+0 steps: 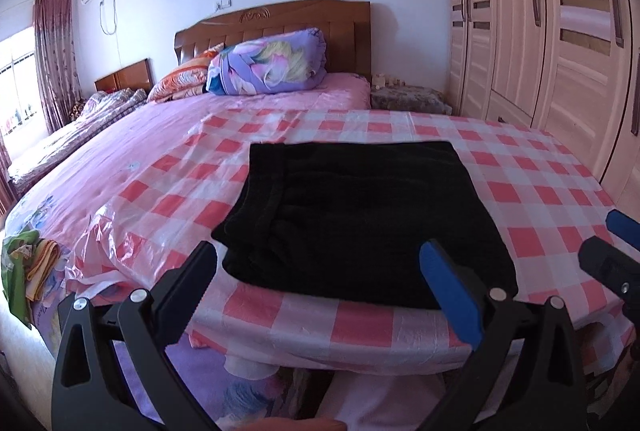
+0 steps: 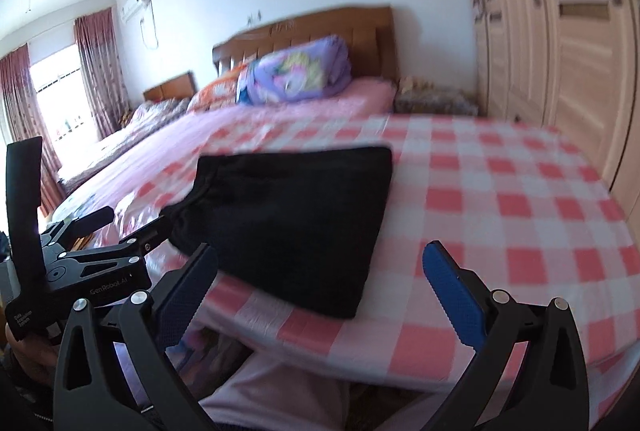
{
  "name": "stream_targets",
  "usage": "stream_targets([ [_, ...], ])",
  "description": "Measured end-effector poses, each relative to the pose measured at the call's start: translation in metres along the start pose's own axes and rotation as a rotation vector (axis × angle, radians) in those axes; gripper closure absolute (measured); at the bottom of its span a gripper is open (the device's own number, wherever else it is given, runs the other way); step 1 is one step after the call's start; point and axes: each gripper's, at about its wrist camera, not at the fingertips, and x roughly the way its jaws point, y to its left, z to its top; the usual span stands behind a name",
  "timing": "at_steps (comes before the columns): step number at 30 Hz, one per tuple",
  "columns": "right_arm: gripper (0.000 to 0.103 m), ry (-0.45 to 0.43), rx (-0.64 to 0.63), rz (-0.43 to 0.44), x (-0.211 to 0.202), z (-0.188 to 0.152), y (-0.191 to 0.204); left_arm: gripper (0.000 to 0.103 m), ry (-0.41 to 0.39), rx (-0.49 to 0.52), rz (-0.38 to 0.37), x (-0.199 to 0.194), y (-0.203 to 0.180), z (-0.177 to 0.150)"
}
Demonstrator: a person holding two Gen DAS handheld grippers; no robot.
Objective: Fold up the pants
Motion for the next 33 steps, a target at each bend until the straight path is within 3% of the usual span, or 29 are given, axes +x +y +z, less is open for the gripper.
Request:
stream_targets([
  [4, 0.004, 0.146, 0.006, 0.027, 0.030, -0.016, 0.003, 0.001, 0.084, -0.004, 0.016, 0.018, 0.002, -0.020],
  [11, 0.004, 0.237, -0.012, 0.016, 0.046, -0.030, 0.010, 0.002, 0.161, -0.041, 0.015, 0.032, 0.011, -0.036],
  [33, 0.004, 0.218, -0.034, 0.009, 0.039, -0.027, 0.013, 0.002, 0.145, -0.013, 0.022, 0.025, 0.005, -0.035],
])
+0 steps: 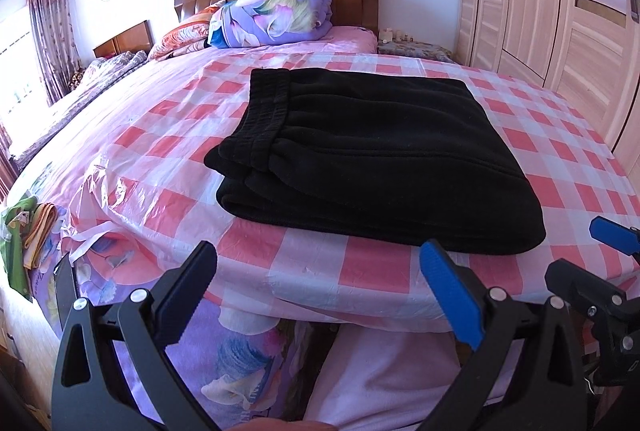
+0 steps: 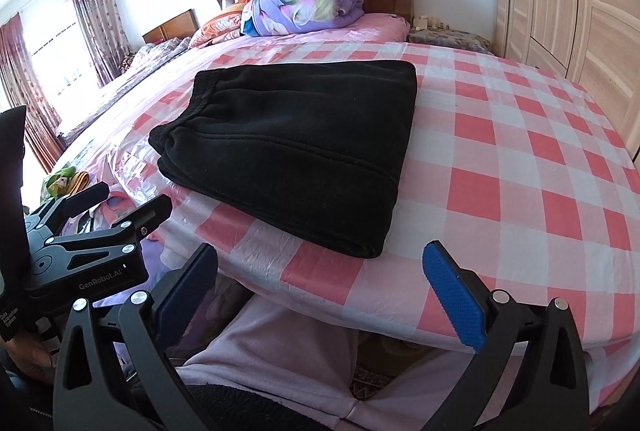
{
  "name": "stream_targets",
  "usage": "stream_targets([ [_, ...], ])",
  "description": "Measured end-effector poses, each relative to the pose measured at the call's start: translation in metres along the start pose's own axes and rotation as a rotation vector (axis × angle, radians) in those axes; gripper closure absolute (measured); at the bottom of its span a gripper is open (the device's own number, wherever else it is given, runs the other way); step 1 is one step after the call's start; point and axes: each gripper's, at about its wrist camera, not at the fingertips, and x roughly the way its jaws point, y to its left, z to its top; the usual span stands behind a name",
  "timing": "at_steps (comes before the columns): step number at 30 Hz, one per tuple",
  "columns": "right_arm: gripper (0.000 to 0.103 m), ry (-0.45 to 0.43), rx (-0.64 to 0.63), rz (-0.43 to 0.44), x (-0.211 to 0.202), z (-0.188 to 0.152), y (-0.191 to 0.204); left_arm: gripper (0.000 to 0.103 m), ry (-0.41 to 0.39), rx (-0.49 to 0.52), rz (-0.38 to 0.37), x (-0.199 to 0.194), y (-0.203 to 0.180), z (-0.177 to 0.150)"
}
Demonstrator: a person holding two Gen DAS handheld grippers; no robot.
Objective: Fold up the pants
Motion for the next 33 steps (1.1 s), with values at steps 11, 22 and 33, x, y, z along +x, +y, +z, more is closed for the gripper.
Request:
stream_targets([
  [11, 0.004, -0.001, 0.008, -0.001, -0.0022, 0.0016, -0.0017, 0.002, -0.003, 0.015, -0.008, -0.0011, -0.0033, 0.0016],
  [22, 0.004, 0.001, 0.008, 0.000, -0.0020, 0.0015, -0.0029, 0.002, -0.003, 0.017, -0.009, -0.0014, -0.0045, 0.0016],
  [33, 0.004, 0.006, 0.015, -0.001, 0.0005, -0.0032, -0.0020, 0.002, -0.002, 0.017, -0.008, -0.0016, -0.0060, 0.0015],
])
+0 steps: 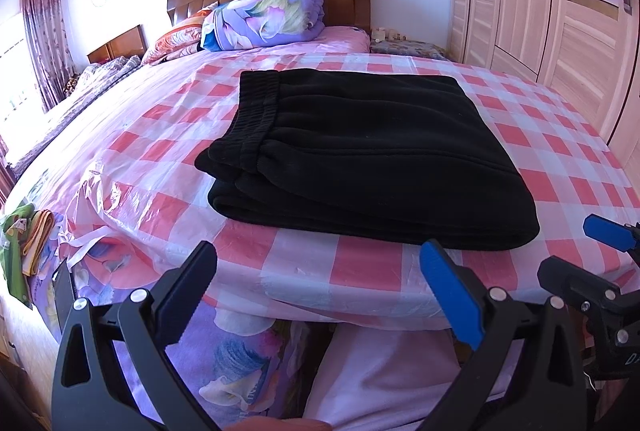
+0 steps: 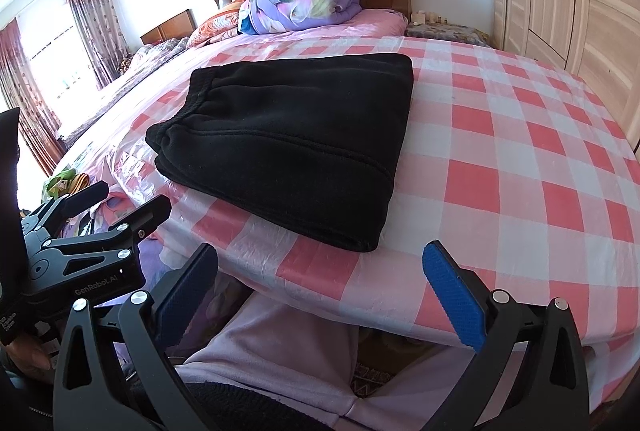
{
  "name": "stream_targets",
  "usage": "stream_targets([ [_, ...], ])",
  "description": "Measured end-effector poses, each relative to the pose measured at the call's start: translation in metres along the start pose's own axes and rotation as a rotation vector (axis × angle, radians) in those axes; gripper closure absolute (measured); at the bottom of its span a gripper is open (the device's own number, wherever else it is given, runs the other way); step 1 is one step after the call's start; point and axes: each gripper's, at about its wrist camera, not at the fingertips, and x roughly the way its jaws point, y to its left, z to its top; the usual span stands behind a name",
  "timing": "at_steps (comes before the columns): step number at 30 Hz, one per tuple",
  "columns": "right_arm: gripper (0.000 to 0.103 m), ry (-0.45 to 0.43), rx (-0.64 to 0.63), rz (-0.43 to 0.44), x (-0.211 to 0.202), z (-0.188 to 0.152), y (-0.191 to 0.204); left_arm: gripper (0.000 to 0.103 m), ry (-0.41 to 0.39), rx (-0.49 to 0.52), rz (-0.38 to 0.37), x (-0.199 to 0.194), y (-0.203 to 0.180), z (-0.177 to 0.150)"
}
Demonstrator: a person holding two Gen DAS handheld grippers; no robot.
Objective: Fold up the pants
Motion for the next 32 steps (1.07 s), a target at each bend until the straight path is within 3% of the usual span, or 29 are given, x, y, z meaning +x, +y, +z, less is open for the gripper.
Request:
stream_targets([
  [32, 0.004, 0.001, 0.005, 0.000, 0.0008, -0.0023, 0.0001, 0.002, -0.002, 0.006, -0.014, 0.0014, 0.0012, -0.0005],
])
